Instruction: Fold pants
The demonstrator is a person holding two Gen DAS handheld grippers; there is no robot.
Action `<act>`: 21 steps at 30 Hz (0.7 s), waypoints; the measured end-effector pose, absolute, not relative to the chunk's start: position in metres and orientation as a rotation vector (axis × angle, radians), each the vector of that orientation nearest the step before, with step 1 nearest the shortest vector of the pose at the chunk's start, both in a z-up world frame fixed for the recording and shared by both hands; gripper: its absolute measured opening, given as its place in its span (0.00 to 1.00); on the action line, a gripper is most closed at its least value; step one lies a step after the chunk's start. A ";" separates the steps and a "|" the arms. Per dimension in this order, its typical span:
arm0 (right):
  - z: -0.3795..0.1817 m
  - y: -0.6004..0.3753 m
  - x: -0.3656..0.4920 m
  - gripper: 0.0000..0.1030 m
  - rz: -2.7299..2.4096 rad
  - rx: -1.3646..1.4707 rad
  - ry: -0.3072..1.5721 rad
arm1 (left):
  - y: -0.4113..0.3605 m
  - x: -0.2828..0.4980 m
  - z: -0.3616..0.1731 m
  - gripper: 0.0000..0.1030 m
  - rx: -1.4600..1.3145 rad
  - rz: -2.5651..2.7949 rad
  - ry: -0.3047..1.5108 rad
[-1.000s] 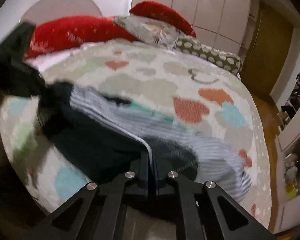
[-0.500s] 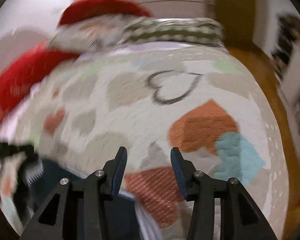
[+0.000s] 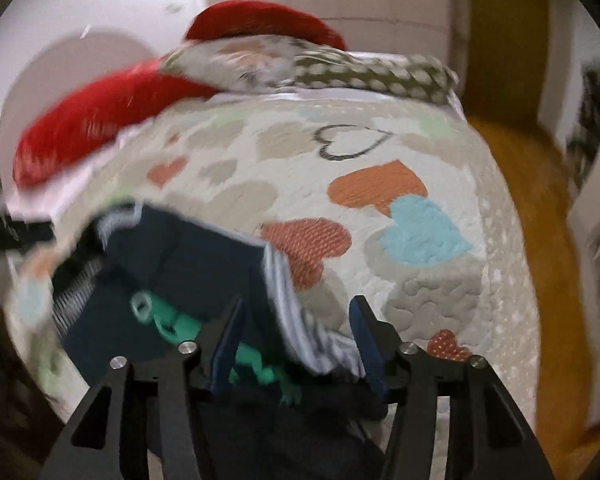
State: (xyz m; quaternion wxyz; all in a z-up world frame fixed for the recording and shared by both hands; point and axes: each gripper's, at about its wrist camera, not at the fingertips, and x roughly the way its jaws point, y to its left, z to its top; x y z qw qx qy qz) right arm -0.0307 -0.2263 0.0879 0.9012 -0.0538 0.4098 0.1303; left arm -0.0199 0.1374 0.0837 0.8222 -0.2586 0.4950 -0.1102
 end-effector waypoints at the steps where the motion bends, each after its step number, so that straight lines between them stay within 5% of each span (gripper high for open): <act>1: 0.082 -0.217 -0.033 0.56 0.243 -0.186 0.841 | 0.139 -0.026 0.080 0.51 -0.565 -0.220 1.054; 2: 0.074 -0.208 -0.033 0.22 0.196 -0.286 0.853 | 0.140 -0.030 0.077 0.51 -0.573 -0.211 1.057; 3: 0.066 -0.203 -0.029 0.04 0.159 -0.353 0.885 | 0.142 -0.034 0.074 0.51 -0.587 -0.204 1.060; 11: 0.101 -0.243 0.040 0.10 0.168 -0.085 0.906 | 0.160 -0.043 0.051 0.51 -0.612 -0.160 1.095; 12: 0.099 -0.253 0.056 0.15 0.138 -0.053 0.924 | 0.163 -0.044 0.049 0.51 -0.629 -0.158 1.097; 14: 0.087 -0.275 0.079 0.46 -0.099 -0.055 0.931 | 0.167 -0.046 0.048 0.51 -0.636 -0.150 1.093; 21: 0.092 -0.319 0.018 0.47 -0.088 0.190 0.878 | 0.178 -0.050 0.047 0.59 -0.615 -0.109 1.058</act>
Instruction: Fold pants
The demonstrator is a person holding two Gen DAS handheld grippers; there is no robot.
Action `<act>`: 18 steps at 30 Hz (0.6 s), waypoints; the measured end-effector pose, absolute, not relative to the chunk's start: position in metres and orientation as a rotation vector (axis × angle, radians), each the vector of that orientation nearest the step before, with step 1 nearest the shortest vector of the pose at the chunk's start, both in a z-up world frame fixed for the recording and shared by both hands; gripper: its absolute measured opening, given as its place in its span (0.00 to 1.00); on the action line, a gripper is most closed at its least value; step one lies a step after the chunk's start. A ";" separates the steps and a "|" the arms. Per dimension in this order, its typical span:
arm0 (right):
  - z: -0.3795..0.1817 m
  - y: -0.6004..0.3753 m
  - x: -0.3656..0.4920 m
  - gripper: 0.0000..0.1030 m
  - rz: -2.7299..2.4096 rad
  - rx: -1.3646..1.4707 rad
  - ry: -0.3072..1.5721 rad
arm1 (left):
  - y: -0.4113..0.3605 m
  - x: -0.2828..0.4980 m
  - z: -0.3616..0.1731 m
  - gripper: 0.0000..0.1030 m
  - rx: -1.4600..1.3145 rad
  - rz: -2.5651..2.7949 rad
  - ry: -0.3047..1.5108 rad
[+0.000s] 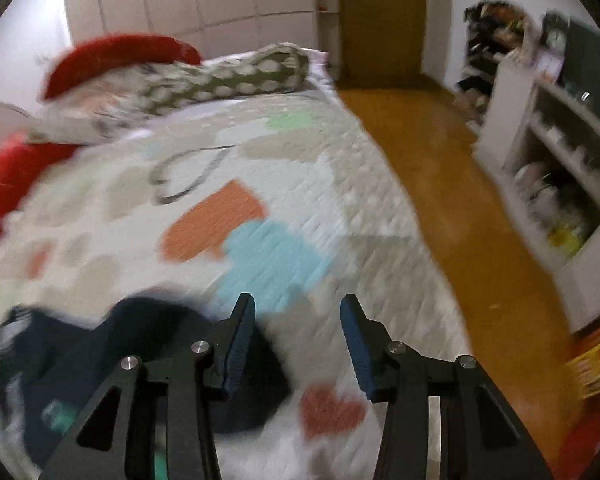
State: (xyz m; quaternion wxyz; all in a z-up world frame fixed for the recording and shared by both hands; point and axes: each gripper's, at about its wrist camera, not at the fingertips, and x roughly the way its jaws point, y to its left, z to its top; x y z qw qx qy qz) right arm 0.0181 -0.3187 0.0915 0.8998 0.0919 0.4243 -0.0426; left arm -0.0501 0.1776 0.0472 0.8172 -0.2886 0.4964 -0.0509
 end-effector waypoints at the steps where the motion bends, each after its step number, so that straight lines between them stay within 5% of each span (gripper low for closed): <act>1: 0.091 -0.317 0.004 0.49 -0.032 0.204 0.877 | 0.178 -0.051 0.045 0.59 -0.627 -0.112 1.058; 10: 0.054 -0.258 -0.091 0.65 0.082 0.021 0.840 | 0.169 -0.066 0.039 0.59 -0.658 -0.098 1.088; 13: 0.038 -0.265 -0.088 0.20 0.131 0.102 0.935 | 0.174 -0.073 0.045 0.61 -0.666 -0.078 1.072; 18: 0.063 -0.313 -0.093 0.18 0.174 0.427 0.845 | 0.178 -0.063 0.045 0.71 -0.631 -0.021 1.062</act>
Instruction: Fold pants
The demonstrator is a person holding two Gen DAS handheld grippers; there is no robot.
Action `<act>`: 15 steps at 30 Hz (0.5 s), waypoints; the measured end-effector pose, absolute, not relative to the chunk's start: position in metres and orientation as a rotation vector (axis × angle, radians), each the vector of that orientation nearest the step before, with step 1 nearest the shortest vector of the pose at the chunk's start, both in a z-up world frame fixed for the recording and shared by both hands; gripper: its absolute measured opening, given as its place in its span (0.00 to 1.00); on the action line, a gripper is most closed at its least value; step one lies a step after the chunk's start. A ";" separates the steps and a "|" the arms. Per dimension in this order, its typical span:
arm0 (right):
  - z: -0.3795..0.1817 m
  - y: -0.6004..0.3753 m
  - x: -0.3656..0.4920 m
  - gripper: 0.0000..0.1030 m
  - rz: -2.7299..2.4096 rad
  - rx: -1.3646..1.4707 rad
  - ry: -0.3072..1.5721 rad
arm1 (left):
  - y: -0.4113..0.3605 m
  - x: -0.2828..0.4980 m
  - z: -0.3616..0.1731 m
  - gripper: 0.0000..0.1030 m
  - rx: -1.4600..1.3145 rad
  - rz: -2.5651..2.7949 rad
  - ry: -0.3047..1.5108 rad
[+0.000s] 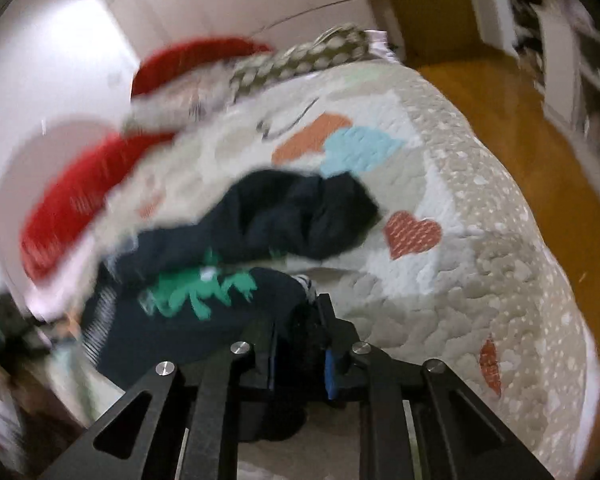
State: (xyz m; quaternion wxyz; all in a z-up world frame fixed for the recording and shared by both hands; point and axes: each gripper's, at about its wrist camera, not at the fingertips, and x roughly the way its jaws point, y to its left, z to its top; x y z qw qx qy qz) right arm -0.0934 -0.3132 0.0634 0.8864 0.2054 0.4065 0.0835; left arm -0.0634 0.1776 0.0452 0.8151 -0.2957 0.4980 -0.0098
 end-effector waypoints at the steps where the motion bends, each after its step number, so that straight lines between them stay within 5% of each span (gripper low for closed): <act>1: 0.061 -0.319 -0.093 0.18 0.133 0.433 0.850 | 0.176 -0.058 0.042 0.72 -0.622 -0.017 1.071; 4: 0.045 -0.324 -0.088 0.33 -0.031 0.360 0.888 | 0.162 -0.037 0.030 0.73 -0.554 0.000 1.116; 6: 0.040 -0.327 -0.093 0.34 -0.017 0.399 0.883 | 0.147 -0.027 0.028 0.74 -0.451 0.025 1.117; 8: 0.044 -0.328 -0.100 0.38 -0.029 0.418 0.856 | 0.127 -0.022 0.030 0.55 -0.303 0.035 1.104; 9: 0.046 -0.328 -0.103 0.39 -0.038 0.420 0.841 | 0.119 -0.020 0.029 0.35 -0.233 0.047 1.123; 15: 0.072 -0.330 -0.100 0.46 -0.080 0.344 0.756 | 0.135 -0.040 0.043 0.26 -0.272 0.042 1.123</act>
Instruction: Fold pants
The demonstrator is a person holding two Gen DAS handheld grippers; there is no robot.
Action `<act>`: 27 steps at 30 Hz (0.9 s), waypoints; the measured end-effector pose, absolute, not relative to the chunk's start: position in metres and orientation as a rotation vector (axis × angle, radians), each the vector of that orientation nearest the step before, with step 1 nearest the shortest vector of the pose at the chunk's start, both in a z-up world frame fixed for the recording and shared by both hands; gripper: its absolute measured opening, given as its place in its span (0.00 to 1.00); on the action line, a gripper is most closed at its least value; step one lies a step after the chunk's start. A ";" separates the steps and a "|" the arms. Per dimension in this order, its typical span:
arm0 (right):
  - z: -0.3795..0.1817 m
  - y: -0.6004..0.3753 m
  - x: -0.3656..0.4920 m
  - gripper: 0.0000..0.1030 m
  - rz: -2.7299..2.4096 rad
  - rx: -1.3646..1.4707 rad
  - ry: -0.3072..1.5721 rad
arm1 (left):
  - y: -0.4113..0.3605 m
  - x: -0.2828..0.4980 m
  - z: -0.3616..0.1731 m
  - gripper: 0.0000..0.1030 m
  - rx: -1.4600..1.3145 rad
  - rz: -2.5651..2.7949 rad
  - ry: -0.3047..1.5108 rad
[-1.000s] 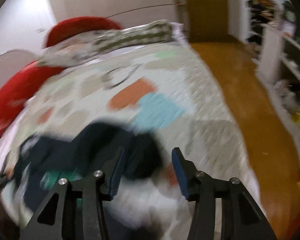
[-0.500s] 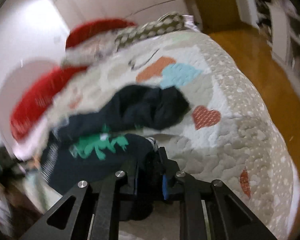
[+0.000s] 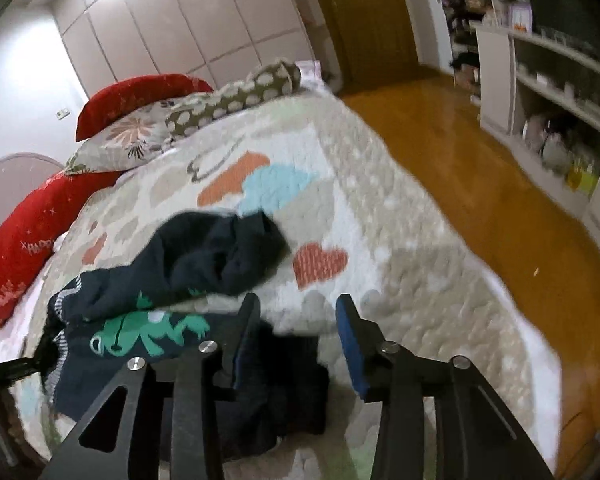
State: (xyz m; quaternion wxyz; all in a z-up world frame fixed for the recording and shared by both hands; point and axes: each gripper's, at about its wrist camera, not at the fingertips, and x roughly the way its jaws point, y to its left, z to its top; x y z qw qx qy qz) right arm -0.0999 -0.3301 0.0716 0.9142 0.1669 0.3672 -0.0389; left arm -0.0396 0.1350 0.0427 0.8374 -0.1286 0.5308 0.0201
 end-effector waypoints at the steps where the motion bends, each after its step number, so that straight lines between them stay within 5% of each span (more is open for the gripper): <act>1: 0.074 -0.330 -0.095 0.49 -0.078 0.330 0.751 | 0.139 -0.043 0.045 0.26 -0.277 0.050 1.121; 8: 0.069 -0.312 -0.030 0.61 -0.034 0.278 0.848 | 0.175 -0.065 0.054 0.27 -0.414 0.061 1.087; 11: 0.049 -0.304 0.014 0.61 -0.044 0.240 0.948 | 0.176 -0.073 0.062 0.40 -0.426 0.060 1.043; 12: 0.042 -0.301 0.027 0.56 -0.043 0.230 0.988 | 0.175 -0.073 0.063 0.40 -0.427 0.057 1.040; 13: 0.037 -0.297 0.035 0.20 -0.011 0.238 1.025 | 0.173 -0.074 0.064 0.40 -0.429 0.050 1.040; 14: 0.039 -0.293 0.042 0.17 0.048 0.274 1.060 | 0.173 -0.073 0.063 0.40 -0.430 0.041 1.041; 21: 0.113 -0.321 0.008 0.16 0.231 0.605 0.793 | 0.166 -0.066 0.052 0.40 -0.459 0.016 1.062; 27: 0.051 -0.357 0.011 0.23 -0.164 0.505 0.938 | 0.162 -0.070 0.053 0.41 -0.447 0.010 1.073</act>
